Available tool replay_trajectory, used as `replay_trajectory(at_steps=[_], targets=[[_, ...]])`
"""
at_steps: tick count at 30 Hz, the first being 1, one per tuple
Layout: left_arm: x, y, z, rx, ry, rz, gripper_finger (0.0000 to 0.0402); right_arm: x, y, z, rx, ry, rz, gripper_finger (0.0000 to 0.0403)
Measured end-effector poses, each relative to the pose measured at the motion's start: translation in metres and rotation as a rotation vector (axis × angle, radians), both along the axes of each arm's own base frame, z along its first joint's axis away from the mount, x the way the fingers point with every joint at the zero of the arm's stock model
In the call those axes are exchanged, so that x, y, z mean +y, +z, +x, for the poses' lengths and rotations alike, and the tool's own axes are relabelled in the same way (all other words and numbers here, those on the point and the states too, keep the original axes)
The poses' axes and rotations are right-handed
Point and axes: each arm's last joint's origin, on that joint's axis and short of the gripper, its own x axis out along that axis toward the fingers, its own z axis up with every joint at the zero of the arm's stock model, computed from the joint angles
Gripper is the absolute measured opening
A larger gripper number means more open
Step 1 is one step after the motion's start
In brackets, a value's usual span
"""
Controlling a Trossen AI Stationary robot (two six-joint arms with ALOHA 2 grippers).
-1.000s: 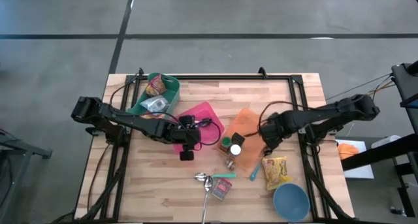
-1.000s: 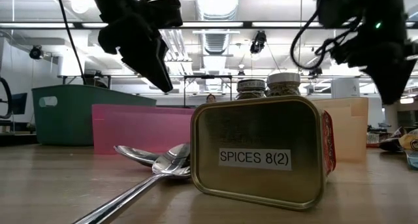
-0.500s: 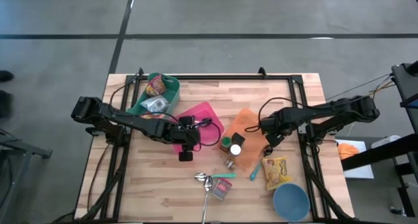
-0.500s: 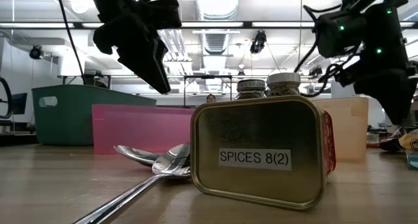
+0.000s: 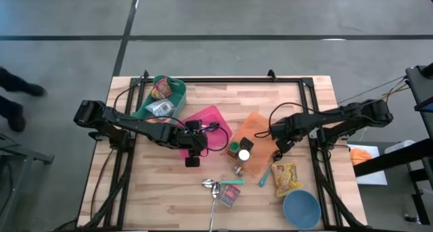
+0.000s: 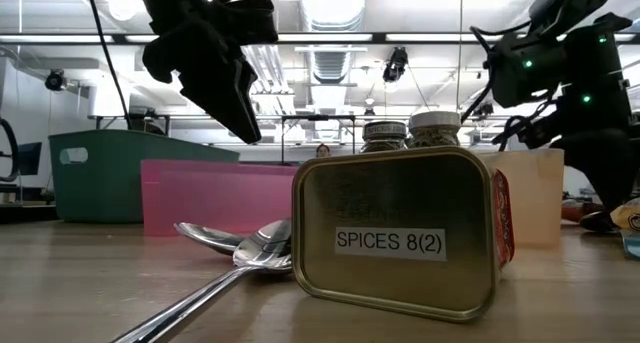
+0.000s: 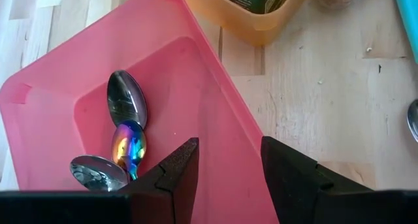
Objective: Pick & Place Food Item
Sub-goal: Put the orange seasoning pack into the orange bin
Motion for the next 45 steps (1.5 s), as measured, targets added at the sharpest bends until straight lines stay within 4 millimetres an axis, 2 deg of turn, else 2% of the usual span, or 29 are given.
replay_trajectory(at_steps=[16, 26, 35, 39, 45], targets=[[0.0, -0.001, -0.002, 0.02, -0.005, -0.006, 0.0165, -0.006, 0.008, 0.007, -0.037, -0.039, -0.056, 0.0208], [-0.001, 0.004, 0.003, -0.035, 0.016, -0.027, 0.0165, -0.02, -0.003, 0.007, 0.048, -0.064, -0.017, 0.0207], [-0.001, -0.001, -0.001, 0.004, 0.02, -0.021, 0.0165, -0.026, -0.009, 0.021, 0.093, -0.076, 0.053, 0.0206], [-0.001, -0.001, -0.001, 0.009, 0.021, -0.021, 0.0166, -0.026, -0.007, 0.025, 0.075, -0.079, 0.066, 0.0175], [-0.001, -0.002, -0.003, 0.034, 0.03, -0.02, 0.0165, -0.026, -0.008, 0.027, 0.058, -0.095, 0.086, 0.0077]])
